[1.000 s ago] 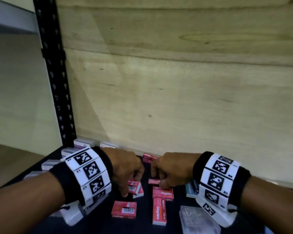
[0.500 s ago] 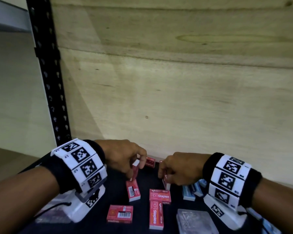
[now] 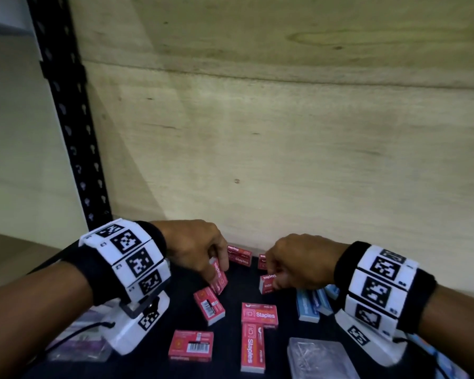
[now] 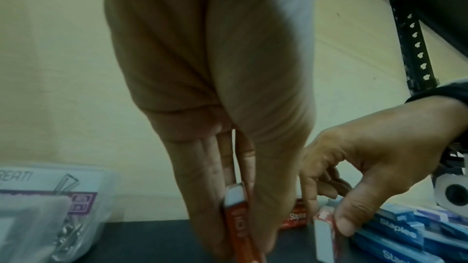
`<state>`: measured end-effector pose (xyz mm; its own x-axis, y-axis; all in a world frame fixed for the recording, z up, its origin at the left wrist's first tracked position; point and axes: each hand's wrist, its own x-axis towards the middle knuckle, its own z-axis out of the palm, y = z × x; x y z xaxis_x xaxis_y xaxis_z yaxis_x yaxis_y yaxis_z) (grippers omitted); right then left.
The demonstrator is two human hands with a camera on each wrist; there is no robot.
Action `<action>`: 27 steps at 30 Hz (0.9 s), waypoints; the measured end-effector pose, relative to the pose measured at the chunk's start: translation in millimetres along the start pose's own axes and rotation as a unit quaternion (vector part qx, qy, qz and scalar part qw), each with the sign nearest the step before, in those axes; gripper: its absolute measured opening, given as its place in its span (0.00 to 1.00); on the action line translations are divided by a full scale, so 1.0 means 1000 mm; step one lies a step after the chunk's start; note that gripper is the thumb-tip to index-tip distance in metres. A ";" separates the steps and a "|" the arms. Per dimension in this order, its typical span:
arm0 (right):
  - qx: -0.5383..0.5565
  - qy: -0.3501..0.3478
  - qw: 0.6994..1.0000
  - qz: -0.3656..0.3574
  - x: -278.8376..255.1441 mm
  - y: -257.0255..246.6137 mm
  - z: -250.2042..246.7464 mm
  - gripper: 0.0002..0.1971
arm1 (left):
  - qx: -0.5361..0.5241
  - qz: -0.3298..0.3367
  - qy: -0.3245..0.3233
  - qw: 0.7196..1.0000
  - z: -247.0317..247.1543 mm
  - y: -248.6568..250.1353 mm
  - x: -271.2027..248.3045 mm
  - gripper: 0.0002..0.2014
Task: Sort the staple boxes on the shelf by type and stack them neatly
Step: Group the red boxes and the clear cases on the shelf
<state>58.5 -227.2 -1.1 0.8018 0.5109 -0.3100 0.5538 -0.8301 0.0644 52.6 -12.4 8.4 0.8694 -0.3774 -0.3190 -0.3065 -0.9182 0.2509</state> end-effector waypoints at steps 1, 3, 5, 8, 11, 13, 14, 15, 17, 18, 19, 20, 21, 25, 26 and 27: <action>-0.005 0.002 1.000 0.002 0.000 0.001 0.001 0.08 | -0.004 0.004 -0.002 1.000 0.000 0.000 0.002 0.13; -0.016 0.003 1.000 0.005 0.001 0.002 0.002 0.09 | -0.021 0.008 -0.001 1.000 0.000 0.001 0.006 0.17; -0.024 0.004 1.000 0.008 0.001 0.004 0.003 0.11 | -0.033 0.006 0.012 0.999 0.000 0.003 0.010 0.22; -0.038 0.006 0.999 0.015 0.000 0.008 0.003 0.13 | -0.046 0.008 0.032 0.998 -0.001 0.004 0.016 0.24; -0.030 0.013 0.999 0.021 -0.002 0.011 0.002 0.12 | -0.023 0.017 0.032 0.999 -0.002 0.005 0.019 0.20; -0.006 0.015 0.999 0.029 -0.004 0.013 -0.001 0.13 | -0.004 0.020 0.022 1.000 -0.002 0.005 0.020 0.18; 0.003 0.017 0.999 0.030 -0.005 0.014 -0.002 0.12 | 0.004 0.016 0.018 1.000 -0.001 0.004 0.020 0.18; 0.007 0.019 0.999 0.028 -0.005 0.014 -0.003 0.12 | 0.005 0.011 0.018 1.000 -0.001 0.002 0.020 0.17; 0.008 0.018 1.000 0.023 -0.005 0.015 -0.004 0.13 | -0.015 0.000 0.027 1.000 -0.001 -0.002 0.020 0.16; 0.008 0.016 1.000 0.020 -0.005 0.015 -0.005 0.13 | -0.026 -0.001 0.036 0.999 -0.001 -0.003 0.020 0.16; 0.011 0.016 1.000 0.018 -0.004 0.016 -0.005 0.15 | -0.033 0.000 0.045 0.998 -0.002 -0.004 0.020 0.15; 0.015 0.016 1.000 0.016 -0.003 0.016 -0.005 0.16 | -0.037 0.004 0.050 0.998 -0.003 -0.004 0.020 0.15; 0.017 0.015 1.000 0.014 -0.003 0.016 -0.005 0.17 | -0.039 0.008 0.050 0.998 -0.004 -0.004 0.020 0.14; -0.004 0.005 1.000 0.001 -0.002 0.014 -0.004 0.16 | -0.008 0.025 0.043 0.999 -0.003 0.001 0.021 0.13; -0.006 0.003 1.000 -0.003 -0.002 0.014 -0.004 0.15 | -0.004 0.029 0.040 0.999 -0.001 0.003 0.022 0.14; -0.007 0.002 1.000 -0.005 -0.001 0.013 -0.003 0.14 | -0.002 0.032 0.035 0.999 0.002 0.004 0.023 0.14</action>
<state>65.6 -237.5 3.0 0.7966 0.5205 -0.3075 0.5653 -0.8216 0.0736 70.8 -25.4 0.0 0.8732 -0.4255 -0.2376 -0.3604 -0.8920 0.2729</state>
